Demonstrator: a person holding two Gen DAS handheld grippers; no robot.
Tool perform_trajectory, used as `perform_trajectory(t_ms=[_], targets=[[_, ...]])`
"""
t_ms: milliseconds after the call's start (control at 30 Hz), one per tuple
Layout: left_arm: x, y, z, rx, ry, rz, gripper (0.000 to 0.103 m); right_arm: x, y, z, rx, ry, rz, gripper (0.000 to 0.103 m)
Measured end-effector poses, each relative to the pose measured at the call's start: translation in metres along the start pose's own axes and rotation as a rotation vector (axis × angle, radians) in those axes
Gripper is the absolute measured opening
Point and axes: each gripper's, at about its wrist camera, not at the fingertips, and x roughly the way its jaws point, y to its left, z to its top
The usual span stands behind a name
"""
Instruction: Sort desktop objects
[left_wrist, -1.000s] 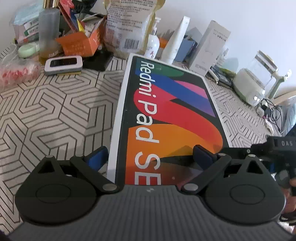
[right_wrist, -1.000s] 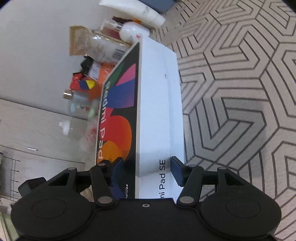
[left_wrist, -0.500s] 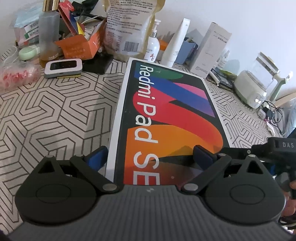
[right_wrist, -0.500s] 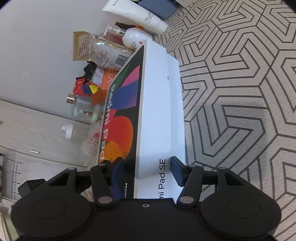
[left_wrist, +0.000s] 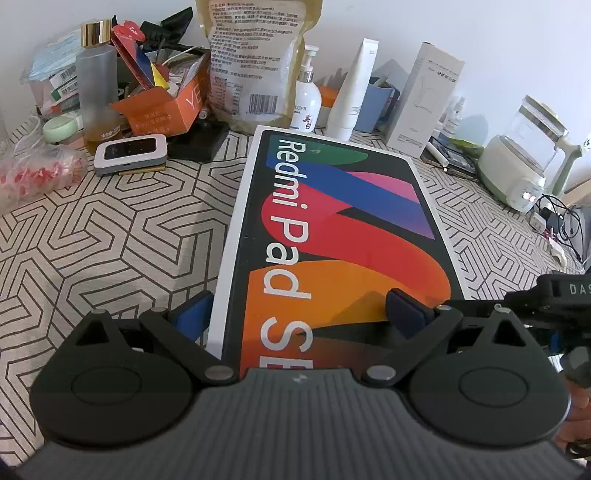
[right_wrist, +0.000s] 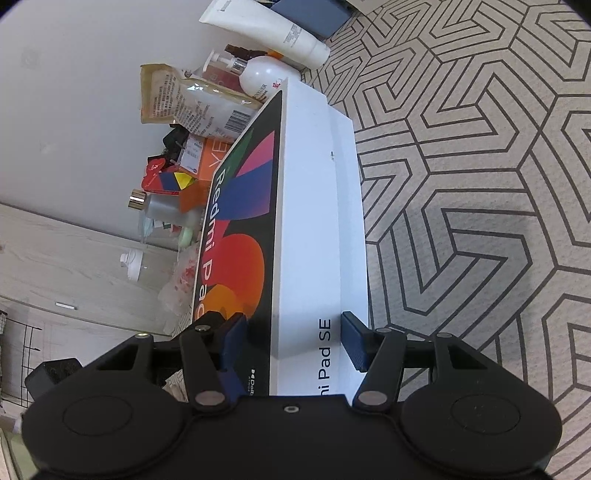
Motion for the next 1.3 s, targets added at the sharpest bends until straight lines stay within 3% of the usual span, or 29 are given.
perform_trajectory(t_ms=[500,733,967,1067,1300], targets=[[0.012,-0.006,0.000,0.026,-0.025,0.022,0.102,0.008,-0.014,0.003,0.075,0.012,0.005,0.064],[0.008,0.007,0.001,-0.031,-0.010,-0.004,0.102,0.006,-0.010,0.001,0.056,0.004,0.005,0.064],[0.002,0.009,-0.005,-0.028,-0.024,0.024,0.102,0.006,-0.007,0.001,0.045,0.005,-0.001,0.064],[0.007,0.015,-0.006,-0.079,0.002,0.031,0.102,0.009,-0.010,0.001,0.052,0.011,-0.008,0.064],[0.006,0.020,-0.012,-0.076,-0.010,0.133,0.098,0.006,-0.003,-0.001,0.016,0.003,-0.016,0.064]])
